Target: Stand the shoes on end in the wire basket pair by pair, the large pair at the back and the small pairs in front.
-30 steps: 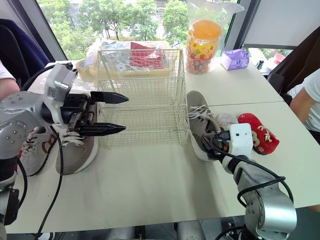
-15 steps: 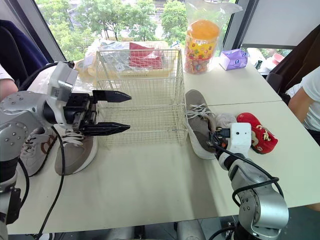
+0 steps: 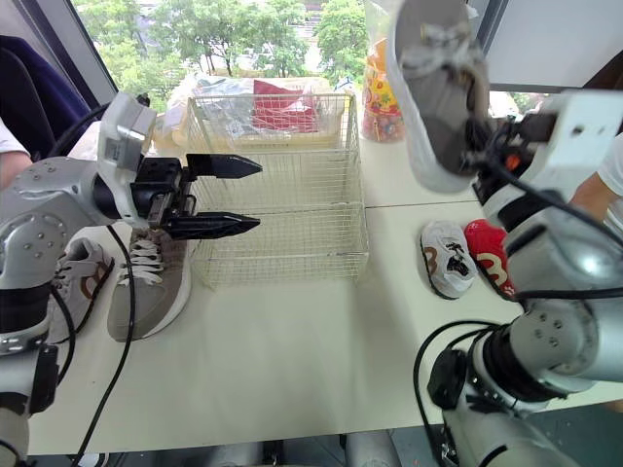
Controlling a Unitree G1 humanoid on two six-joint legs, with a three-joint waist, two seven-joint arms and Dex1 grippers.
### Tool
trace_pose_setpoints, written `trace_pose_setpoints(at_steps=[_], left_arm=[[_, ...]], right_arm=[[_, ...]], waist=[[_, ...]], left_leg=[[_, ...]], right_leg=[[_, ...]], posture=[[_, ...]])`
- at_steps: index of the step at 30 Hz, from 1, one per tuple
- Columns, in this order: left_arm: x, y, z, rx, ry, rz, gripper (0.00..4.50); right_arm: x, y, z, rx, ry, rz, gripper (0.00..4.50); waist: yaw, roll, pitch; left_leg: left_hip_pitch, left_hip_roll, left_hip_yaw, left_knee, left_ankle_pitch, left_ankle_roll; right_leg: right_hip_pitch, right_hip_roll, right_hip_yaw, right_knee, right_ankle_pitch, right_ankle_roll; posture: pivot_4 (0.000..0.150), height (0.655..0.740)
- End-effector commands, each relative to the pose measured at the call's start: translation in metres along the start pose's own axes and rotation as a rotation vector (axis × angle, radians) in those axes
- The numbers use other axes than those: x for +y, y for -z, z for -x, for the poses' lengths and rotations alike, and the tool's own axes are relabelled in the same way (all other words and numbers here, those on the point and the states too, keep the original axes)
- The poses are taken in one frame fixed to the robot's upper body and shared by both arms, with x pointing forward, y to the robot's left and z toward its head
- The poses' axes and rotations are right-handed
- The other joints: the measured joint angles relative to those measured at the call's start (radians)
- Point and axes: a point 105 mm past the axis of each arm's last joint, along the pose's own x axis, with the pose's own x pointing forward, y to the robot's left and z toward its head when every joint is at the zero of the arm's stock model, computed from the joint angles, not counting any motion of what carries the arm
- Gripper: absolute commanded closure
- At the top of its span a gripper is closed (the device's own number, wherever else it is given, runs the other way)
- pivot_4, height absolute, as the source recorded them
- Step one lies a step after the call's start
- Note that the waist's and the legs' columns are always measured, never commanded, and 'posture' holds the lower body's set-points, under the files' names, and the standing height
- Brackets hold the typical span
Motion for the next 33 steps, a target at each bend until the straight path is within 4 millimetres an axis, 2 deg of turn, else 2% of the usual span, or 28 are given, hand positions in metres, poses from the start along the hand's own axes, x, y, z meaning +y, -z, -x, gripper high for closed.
trace_pose_setpoints(at_steps=[1,5,10,17,23,26,28,31,32,33], left_arm=[[0.026,-0.021,0.013,-0.076,-0.087,0.039,0.0],[0.055,-0.038,0.034,-0.118,-0.164,0.077,0.0],[0.076,-0.051,0.055,-0.138,-0.228,0.109,0.0],[0.078,-0.057,0.061,-0.143,-0.228,0.104,0.0],[0.073,-0.056,0.06,-0.144,-0.2,0.126,0.0],[0.067,-0.047,0.057,-0.096,-0.176,0.131,0.87],[0.065,-0.041,0.056,-0.065,-0.181,0.15,1.81],[0.068,-0.043,0.057,-0.105,-0.198,0.168,3.31],[0.068,-0.045,0.057,-0.123,-0.198,0.179,3.72],[0.069,-0.046,0.057,-0.142,-0.2,0.193,3.95]], right_arm=[[0.038,-0.042,0.006,-0.143,-0.295,0.229,4.24],[0.06,-0.043,0.014,-0.177,-0.537,0.543,4.24],[0.065,-0.039,0.012,-0.28,-0.669,0.729,4.24],[0.08,-0.024,0.02,-0.419,-0.815,0.898,4.24],[0.081,-0.021,0.017,-0.454,-0.835,0.931,4.24],[0.08,-0.025,0.014,-0.479,-0.815,0.949,4.25],[0.078,-0.027,0.012,-0.485,-0.805,0.956,4.25],[0.078,-0.027,0.011,-0.484,-0.812,0.97,4.25],[0.078,-0.026,0.011,-0.48,-0.815,0.97,3.77],[0.077,-0.025,0.01,-0.464,-0.817,0.958,3.28]], waist=[[-0.001,0.0,0.0],[-0.005,-0.001,0.001],[-0.002,-0.002,0.001],[0.003,-0.003,0.002],[0.003,-0.003,0.002],[0.003,-0.003,0.002],[0.003,-0.003,0.002],[0.003,-0.003,0.002],[0.003,-0.003,0.002],[0.003,-0.003,0.002]], left_leg=[[-0.001,0.0,0.0,0.0,0.0,0.0],[-0.001,0.0,0.0,-0.001,-0.001,0.002],[-0.001,0.0,0.0,0.0,-0.001,0.003],[-0.006,0.0,0.0,0.001,-0.001,0.003],[-0.007,0.0,0.0,0.002,-0.001,0.002],[-0.007,0.0,0.0,0.002,-0.001,0.002],[-0.006,0.0,0.0,0.002,-0.001,0.002],[-0.006,0.001,0.0,0.002,-0.001,0.002],[-0.006,0.001,0.0,0.002,-0.001,0.002],[-0.006,0.001,0.0,0.002,-0.001,0.002]], right_leg=[[0.0,0.0,0.0,-0.001,0.0,0.0],[0.0,0.001,0.0,-0.002,0.0,0.003],[0.0,0.001,0.001,-0.002,0.001,0.004],[-0.003,0.001,0.0,-0.002,0.001,0.005],[-0.004,0.001,0.0,-0.002,0.001,0.005],[-0.004,0.001,0.0,-0.001,0.001,0.005],[-0.004,0.001,0.0,-0.001,0.001,0.005],[-0.004,0.001,0.0,-0.001,0.001,0.005],[-0.004,0.001,0.0,-0.001,0.001,0.005],[-0.004,0.001,0.0,-0.001,0.001,0.005]], posture=[[0.15,0.74],[0.15,0.74],[0.15,0.74],[0.15,0.74],[0.15,0.74],[0.15,0.74],[0.15,0.74],[0.15,0.74],[0.15,0.74],[0.15,0.74]])
